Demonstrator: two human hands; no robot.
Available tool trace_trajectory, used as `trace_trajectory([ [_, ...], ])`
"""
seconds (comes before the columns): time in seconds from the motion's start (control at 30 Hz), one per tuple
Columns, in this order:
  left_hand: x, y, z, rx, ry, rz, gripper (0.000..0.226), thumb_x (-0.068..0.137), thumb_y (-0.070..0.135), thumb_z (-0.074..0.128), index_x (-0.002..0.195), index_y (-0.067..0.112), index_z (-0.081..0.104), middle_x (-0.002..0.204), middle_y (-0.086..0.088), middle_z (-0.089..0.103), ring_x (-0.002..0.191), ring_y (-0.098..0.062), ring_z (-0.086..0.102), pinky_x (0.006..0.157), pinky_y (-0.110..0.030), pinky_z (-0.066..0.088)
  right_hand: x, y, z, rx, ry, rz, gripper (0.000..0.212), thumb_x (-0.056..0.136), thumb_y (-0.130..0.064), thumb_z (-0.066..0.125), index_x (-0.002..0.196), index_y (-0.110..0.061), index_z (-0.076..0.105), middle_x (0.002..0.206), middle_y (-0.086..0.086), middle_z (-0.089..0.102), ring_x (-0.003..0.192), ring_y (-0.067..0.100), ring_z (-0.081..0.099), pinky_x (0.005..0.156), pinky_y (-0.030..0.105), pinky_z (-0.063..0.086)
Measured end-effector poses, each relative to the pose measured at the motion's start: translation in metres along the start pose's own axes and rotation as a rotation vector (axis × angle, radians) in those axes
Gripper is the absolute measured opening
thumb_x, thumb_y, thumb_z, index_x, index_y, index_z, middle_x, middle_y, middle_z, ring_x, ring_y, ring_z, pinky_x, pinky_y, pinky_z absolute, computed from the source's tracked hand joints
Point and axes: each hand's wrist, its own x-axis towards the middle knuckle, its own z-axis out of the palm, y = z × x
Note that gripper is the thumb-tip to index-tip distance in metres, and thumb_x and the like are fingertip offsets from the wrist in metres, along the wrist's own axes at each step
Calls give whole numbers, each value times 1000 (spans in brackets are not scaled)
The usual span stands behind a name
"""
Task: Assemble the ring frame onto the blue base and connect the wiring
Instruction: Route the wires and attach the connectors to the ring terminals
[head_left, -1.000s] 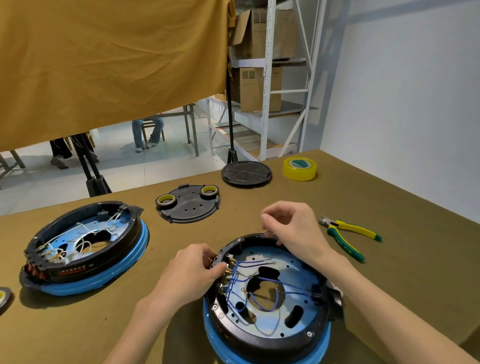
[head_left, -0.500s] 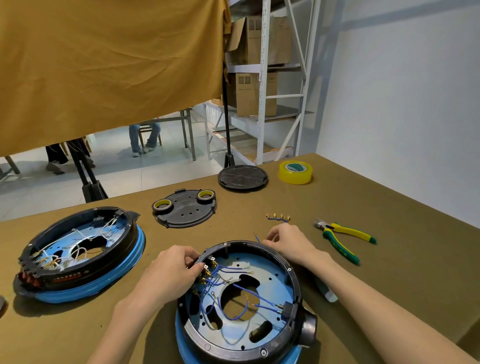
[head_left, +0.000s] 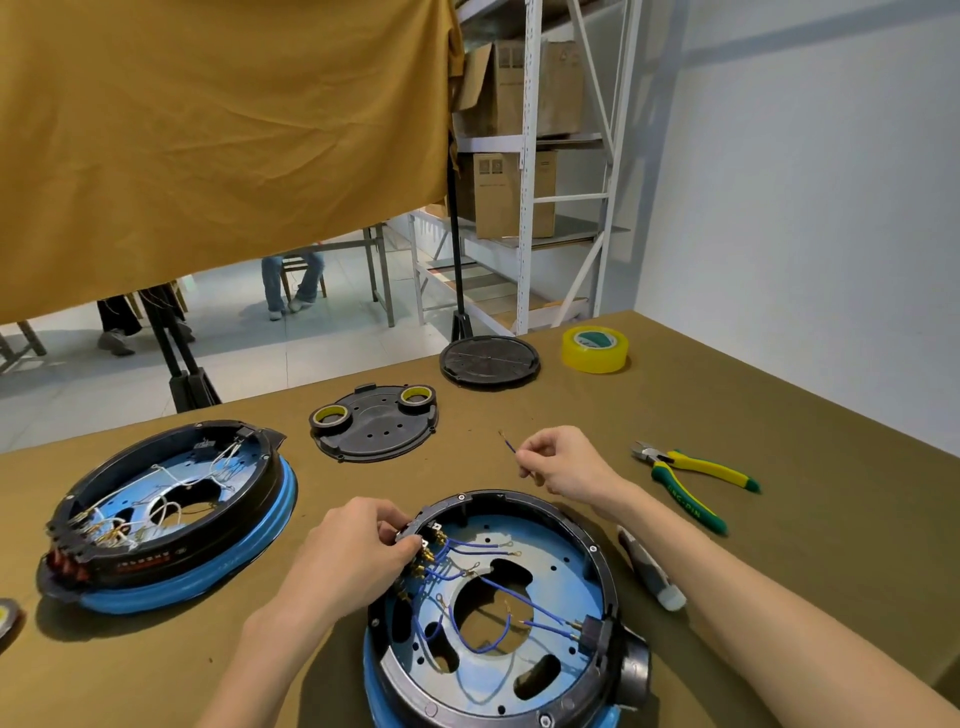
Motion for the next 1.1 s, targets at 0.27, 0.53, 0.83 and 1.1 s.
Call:
trace_trajectory([
  [0.27, 1, 3, 12, -21, 178, -47, 25, 88, 51, 70, 102, 32, 78, 83, 16, 68, 85, -10, 68, 77, -28, 57, -43, -38, -7, 292, -106, -84, 10, 101, -10, 62, 100, -1, 67, 68, 4, 66, 50, 10, 50, 49, 19, 41],
  [0.53, -1, 11, 23, -55, 354, -52, 28, 90, 48, 71, 108, 27, 76, 91, 14, 70, 83, -9, 62, 72, -25, 49, -71, -48, -1, 278, -151, -155, 9, 100, -11, 64, 92, -6, 66, 62, 3, 65, 49, 11, 52, 47, 18, 41],
  [0.83, -27, 39, -18, -646, 57, 250, 22, 95, 49, 64, 95, 31, 77, 83, 13, 77, 74, 4, 67, 67, -14, 50, -94, -43, 8, 115, -186, -217, 10, 99, -12, 66, 97, -3, 67, 64, 2, 63, 55, 7, 58, 55, 19, 45],
  [1.1, -26, 31, -21, -619, 50, 230, 9, 90, 36, 76, 87, 29, 81, 79, 11, 77, 74, -2, 70, 65, -17, 53, -102, -46, 16, 34, -210, -307, 6, 98, -18, 69, 95, -12, 69, 68, 3, 67, 62, 9, 59, 63, 22, 47],
])
